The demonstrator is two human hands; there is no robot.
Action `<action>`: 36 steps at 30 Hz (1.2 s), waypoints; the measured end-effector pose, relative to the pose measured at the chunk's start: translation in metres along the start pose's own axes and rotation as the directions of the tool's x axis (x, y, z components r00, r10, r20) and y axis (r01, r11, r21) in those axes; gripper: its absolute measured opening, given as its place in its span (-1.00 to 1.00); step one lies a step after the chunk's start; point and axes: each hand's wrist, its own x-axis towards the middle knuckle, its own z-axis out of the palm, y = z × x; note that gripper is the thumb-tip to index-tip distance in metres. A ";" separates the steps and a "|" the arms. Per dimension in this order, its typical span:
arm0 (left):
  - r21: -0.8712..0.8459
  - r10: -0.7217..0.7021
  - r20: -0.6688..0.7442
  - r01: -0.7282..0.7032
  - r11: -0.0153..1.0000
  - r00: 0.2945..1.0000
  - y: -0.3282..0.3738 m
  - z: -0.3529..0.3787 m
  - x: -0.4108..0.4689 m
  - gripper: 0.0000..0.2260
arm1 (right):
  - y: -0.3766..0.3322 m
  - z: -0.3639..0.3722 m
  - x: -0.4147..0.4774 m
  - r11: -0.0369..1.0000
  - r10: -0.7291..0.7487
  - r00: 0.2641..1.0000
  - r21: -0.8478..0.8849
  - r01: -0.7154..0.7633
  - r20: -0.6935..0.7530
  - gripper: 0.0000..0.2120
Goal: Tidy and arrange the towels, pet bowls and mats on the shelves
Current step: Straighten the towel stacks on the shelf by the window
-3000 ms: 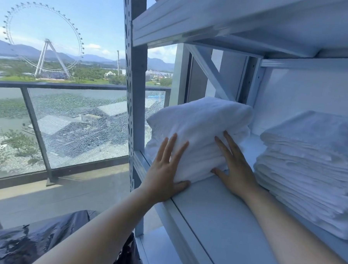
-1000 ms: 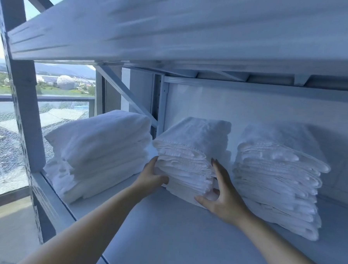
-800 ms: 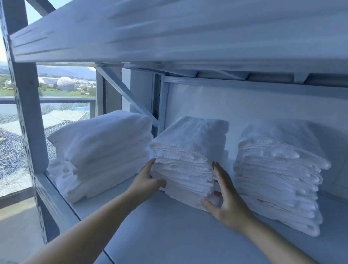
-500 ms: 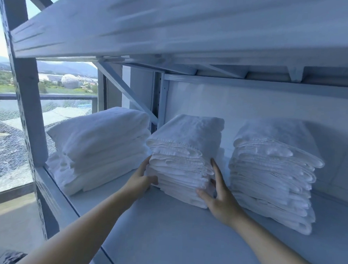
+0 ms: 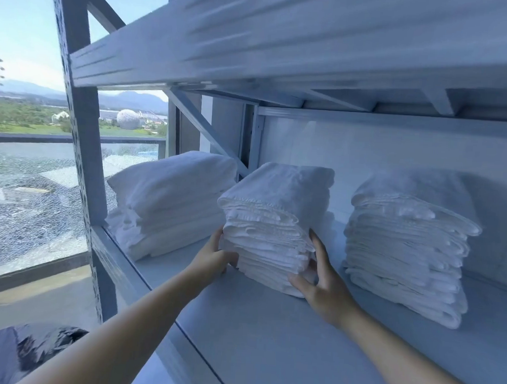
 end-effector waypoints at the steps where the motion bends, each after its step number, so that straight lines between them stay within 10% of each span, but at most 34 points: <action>1: 0.008 0.001 0.009 -0.001 1.000 1.000 0.001 -0.004 -0.003 -0.33 | -0.004 0.003 -0.004 1.000 0.005 1.000 -0.003 -0.005 0.002 -0.19; 20: 0.225 0.060 -0.054 -0.046 0.973 0.997 -0.005 -0.095 -0.060 -0.28 | -0.060 0.082 -0.046 1.000 0.003 0.998 -0.021 -0.002 0.066 -0.14; 29: 0.495 0.452 -0.023 -0.383 0.780 0.892 0.012 -0.094 -0.063 -0.25 | -0.068 0.051 -0.018 0.997 0.050 0.991 0.066 -0.042 -0.127 -0.36; 36: 0.555 0.460 -0.016 -0.375 0.743 0.888 0.009 -0.084 -0.056 -0.26 | -0.064 0.057 0.001 0.992 0.072 0.994 0.114 -0.061 -0.087 -0.36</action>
